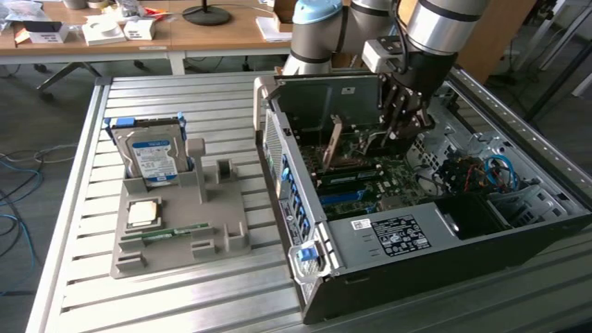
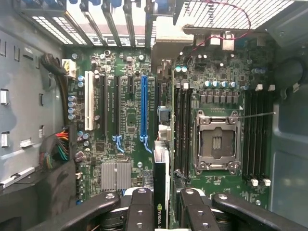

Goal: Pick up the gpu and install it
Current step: 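Insert the gpu into the slot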

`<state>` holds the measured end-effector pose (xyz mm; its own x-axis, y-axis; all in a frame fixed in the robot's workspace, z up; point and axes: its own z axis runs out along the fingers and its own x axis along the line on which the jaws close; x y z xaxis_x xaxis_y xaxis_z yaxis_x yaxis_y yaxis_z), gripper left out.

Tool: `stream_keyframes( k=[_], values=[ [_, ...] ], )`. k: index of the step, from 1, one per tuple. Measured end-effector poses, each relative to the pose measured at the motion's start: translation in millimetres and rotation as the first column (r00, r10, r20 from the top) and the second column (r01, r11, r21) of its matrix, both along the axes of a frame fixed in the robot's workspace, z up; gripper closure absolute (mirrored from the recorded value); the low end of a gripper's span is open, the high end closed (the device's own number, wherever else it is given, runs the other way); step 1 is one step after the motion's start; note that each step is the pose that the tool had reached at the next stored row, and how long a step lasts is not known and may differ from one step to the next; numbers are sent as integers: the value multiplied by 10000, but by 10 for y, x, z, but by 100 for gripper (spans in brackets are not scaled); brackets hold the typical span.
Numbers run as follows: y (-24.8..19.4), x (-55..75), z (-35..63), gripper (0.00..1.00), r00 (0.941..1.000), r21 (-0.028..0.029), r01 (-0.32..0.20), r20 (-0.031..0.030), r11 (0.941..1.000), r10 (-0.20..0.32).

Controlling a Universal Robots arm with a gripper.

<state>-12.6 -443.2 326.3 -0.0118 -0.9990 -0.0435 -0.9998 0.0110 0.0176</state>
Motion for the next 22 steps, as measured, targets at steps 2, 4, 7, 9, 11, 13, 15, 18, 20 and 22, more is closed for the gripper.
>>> stream_keyframes(
  k=[2,4,7,9,11,13,15,18,20,22],
  values=[
    [0,0,-32,74,10000,0,0,2,10000,0],
    [0,0,-36,74,10000,-2,0,1,10000,0],
    [-6,-1,-37,74,10000,0,1,2,10000,-1],
    [-29,-1,-37,74,10000,1,1,2,10000,-1],
    [-56,0,-37,74,10000,1,0,2,10000,0],
    [-86,0,-37,74,10000,1,0,2,10000,0],
    [-116,0,-37,74,10000,2,0,2,10000,0],
    [-154,-1,-37,74,10000,18,0,2,10000,0],
    [-168,-3,-37,74,10000,35,1,2,10000,-1],
    [-184,-7,-37,74,10000,59,1,6,10000,-1]
  ],
)
